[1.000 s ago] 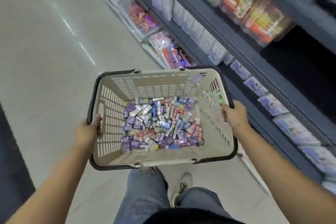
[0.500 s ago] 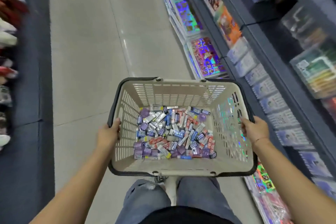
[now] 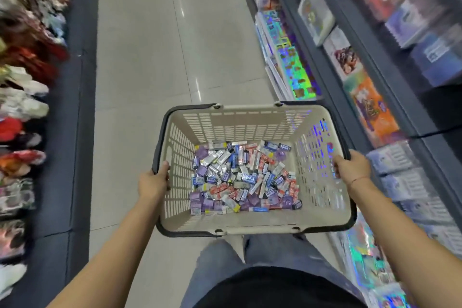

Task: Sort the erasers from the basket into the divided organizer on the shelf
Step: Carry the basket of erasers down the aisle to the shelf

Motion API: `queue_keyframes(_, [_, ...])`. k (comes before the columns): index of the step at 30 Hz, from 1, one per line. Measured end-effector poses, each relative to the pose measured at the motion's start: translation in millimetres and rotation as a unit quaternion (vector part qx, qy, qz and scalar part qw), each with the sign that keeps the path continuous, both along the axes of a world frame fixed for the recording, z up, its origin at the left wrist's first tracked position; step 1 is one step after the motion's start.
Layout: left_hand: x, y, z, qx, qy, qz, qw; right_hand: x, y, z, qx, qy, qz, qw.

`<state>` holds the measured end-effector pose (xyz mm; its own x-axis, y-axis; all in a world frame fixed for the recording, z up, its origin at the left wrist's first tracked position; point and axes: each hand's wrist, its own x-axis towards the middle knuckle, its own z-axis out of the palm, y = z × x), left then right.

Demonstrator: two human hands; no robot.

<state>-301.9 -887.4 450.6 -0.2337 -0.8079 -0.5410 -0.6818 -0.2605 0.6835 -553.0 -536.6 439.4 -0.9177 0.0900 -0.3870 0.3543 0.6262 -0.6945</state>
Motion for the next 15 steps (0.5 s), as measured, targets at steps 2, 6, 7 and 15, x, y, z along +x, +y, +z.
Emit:
queue_keyframes(2, [-37,-36,5,0.009,0.016,0.012,1.0,-44,-46,10,0.003,0.005,0.013,1.0])
queue_keyframes(6, [-106,-111,13,0.004,0.029,0.028,0.999,-126,-137,26,-0.02,0.008,0.04,0.999])
queue_keyframes(7, [-124,-131,14,0.007,0.032,0.033,0.999,-148,-160,27,-0.025,0.007,0.042,0.999])
queue_keyframes(15, [-292,-317,1,0.023,0.029,0.051,0.998,-331,-351,16,-0.029,0.0,0.045,0.999])
